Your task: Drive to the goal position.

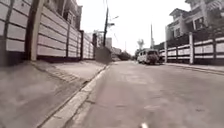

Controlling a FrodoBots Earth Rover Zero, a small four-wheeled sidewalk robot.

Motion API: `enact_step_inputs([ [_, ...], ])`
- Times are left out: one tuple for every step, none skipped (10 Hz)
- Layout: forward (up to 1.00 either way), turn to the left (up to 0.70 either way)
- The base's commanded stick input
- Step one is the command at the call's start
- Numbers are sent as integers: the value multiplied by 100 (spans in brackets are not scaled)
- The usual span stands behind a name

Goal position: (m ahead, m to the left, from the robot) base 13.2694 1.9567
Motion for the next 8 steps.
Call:
enact_step_inputs([
  [70,-1],
  [70,-2],
  [70,-2],
  [70,-3],
  [70,-8],
  [70,-17],
  [70,-21],
  [70,0],
])
